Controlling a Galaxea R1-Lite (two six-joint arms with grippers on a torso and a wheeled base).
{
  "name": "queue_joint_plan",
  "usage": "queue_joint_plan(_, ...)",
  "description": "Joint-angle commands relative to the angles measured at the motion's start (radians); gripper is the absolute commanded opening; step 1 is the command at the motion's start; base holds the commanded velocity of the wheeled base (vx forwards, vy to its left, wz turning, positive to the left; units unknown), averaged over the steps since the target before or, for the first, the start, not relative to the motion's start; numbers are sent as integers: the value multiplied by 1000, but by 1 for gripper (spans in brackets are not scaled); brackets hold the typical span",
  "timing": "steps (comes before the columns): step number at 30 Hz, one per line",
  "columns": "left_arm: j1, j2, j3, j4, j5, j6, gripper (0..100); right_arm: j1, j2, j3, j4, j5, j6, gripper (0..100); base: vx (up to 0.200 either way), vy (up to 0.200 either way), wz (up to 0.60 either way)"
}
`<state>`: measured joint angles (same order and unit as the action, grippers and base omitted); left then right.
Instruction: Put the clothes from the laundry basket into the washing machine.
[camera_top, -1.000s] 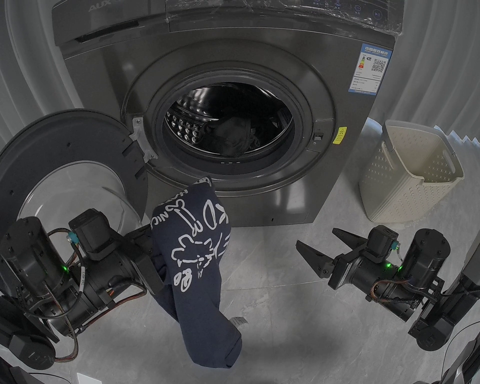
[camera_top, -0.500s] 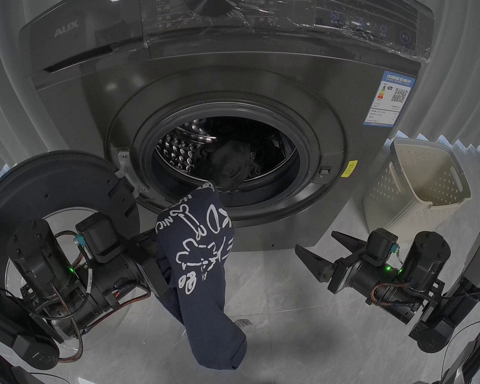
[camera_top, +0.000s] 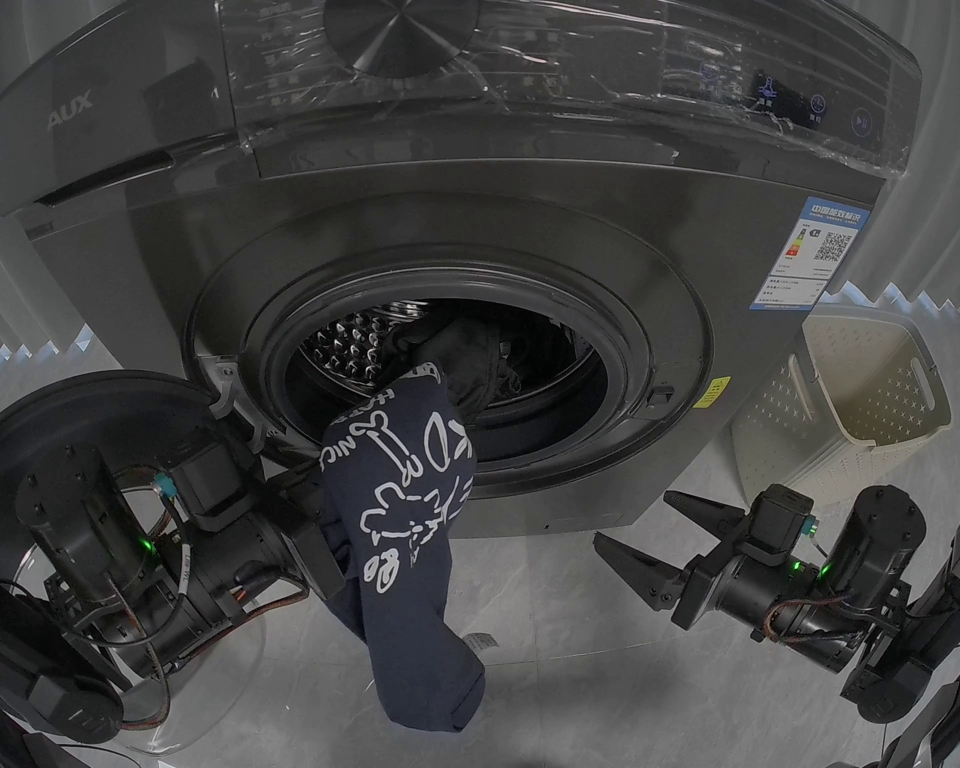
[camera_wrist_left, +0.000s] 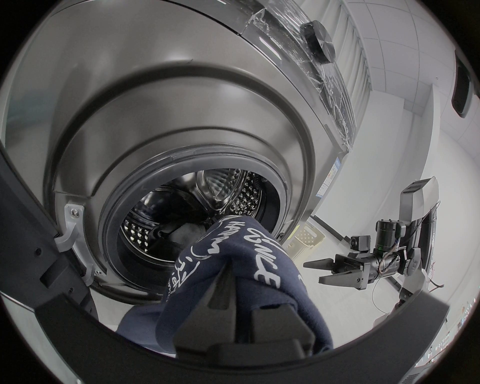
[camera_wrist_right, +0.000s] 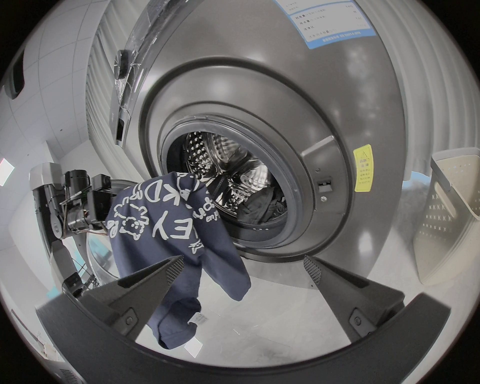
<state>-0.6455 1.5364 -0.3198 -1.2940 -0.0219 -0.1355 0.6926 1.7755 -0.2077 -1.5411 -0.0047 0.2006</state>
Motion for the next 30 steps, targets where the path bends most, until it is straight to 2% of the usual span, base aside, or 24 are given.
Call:
queue_joint_plan(1,-16,7,2,-16,0,-1,0,24,-33,2,-1,3,-3,100,0,0,0)
queue_joint_plan(4,-25,7,2,-25,2,-1,0,36,-31,-10,-2,-8,-1,100,0,0,0)
queue_joint_plan(5,-29,7,-1,-28,2,-3,0,36,-33,-16,-1,-24,-20,100,0,0,0)
queue_joint_plan(7,-32,10,-12,-30,2,-10,0,38,-33,-18,-1,-35,-23,100,0,0,0)
queue_joint_plan(10,-34,54,-39,-30,10,-3,0,39,-31,-16,-1,-35,-24,100,0,0,0)
queue_joint_plan(13,-25,117,-73,-36,20,19,0,39,-30,-21,-1,-35,-24,100,0,0,0)
queue_joint_plan(23,-20,321,-239,-96,27,10,0,61,-28,-22,-1,-43,-21,100,0,0,0)
queue_joint_plan(30,-20,473,-378,-142,88,13,0,67,-28,-22,-1,-44,-20,100,0,0,0)
